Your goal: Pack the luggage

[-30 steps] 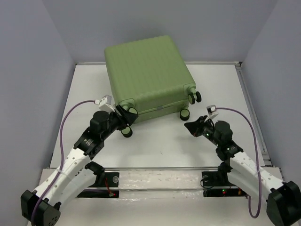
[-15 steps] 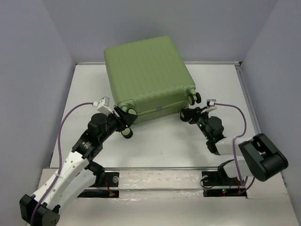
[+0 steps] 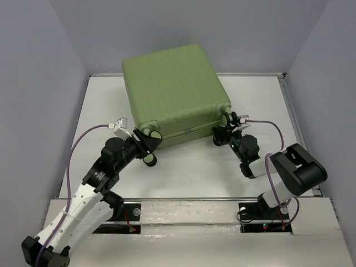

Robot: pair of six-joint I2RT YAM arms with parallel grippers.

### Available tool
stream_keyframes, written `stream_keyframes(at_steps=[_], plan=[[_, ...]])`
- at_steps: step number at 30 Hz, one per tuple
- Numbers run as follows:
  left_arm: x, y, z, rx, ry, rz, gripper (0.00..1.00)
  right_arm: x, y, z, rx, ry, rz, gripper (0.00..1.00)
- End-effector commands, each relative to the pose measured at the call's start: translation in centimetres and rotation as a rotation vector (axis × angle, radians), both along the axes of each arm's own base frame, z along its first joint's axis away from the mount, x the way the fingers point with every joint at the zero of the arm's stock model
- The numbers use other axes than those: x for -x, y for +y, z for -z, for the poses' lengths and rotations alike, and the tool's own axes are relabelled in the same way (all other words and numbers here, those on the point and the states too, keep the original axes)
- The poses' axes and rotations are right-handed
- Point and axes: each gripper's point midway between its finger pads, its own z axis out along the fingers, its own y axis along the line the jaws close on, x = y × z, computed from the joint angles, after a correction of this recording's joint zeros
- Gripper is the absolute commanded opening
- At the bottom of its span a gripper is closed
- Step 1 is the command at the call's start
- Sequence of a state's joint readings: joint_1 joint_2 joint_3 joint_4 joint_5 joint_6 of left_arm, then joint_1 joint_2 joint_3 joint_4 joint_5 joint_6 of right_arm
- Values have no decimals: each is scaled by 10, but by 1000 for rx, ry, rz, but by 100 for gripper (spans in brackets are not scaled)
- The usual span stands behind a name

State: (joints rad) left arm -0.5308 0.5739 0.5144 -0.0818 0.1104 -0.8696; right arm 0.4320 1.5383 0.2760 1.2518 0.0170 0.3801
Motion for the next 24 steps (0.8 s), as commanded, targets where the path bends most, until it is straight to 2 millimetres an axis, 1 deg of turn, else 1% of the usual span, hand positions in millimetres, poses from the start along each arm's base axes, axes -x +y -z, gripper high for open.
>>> stream_keyframes(at_steps=[1,3,5,6,7,10,11,13,14,17,18,19,20,21,22,23,24], plan=[[29,-22,-91,158,-299,193,6,-18,-7,-84,-111,-301,62,28],[28,-22,-89,154,-296,189,6,-17,-4,-86,-116,-303,51,20],[27,-23,-87,152,-289,189,6,-16,-5,-89,-129,-308,51,15],[26,-24,-85,149,-288,192,6,-15,-6,-90,-136,-308,53,9],[25,-24,-84,148,-284,192,6,-13,-5,-91,-151,-304,47,7],[22,-27,-86,154,-287,195,6,-4,0,-91,-182,-292,13,7],[22,-28,-88,156,-290,199,6,4,9,-93,-198,-294,-11,7],[19,-31,-98,175,-305,204,6,14,18,-93,-204,-293,-9,7],[19,-33,-105,192,-324,213,6,27,36,-94,-218,-289,-21,7],[17,-39,-121,239,-331,225,6,47,63,-97,-210,-301,-18,7],[16,-41,-131,259,-353,231,6,59,82,-98,-223,-308,-19,7],[16,-43,-137,271,-358,237,6,66,89,-92,-213,-299,-23,7],[16,-45,-141,276,-362,239,6,70,98,-91,-206,-298,-23,7],[17,-47,-145,281,-369,241,6,76,119,-89,-204,-291,-36,7],[17,-49,-150,287,-374,243,6,79,130,-88,-181,-295,-49,7],[18,-50,-153,291,-378,248,6,83,142,-88,-182,-294,-77,7],[19,-51,-156,294,-382,254,6,86,161,-98,-207,-305,-110,7]])
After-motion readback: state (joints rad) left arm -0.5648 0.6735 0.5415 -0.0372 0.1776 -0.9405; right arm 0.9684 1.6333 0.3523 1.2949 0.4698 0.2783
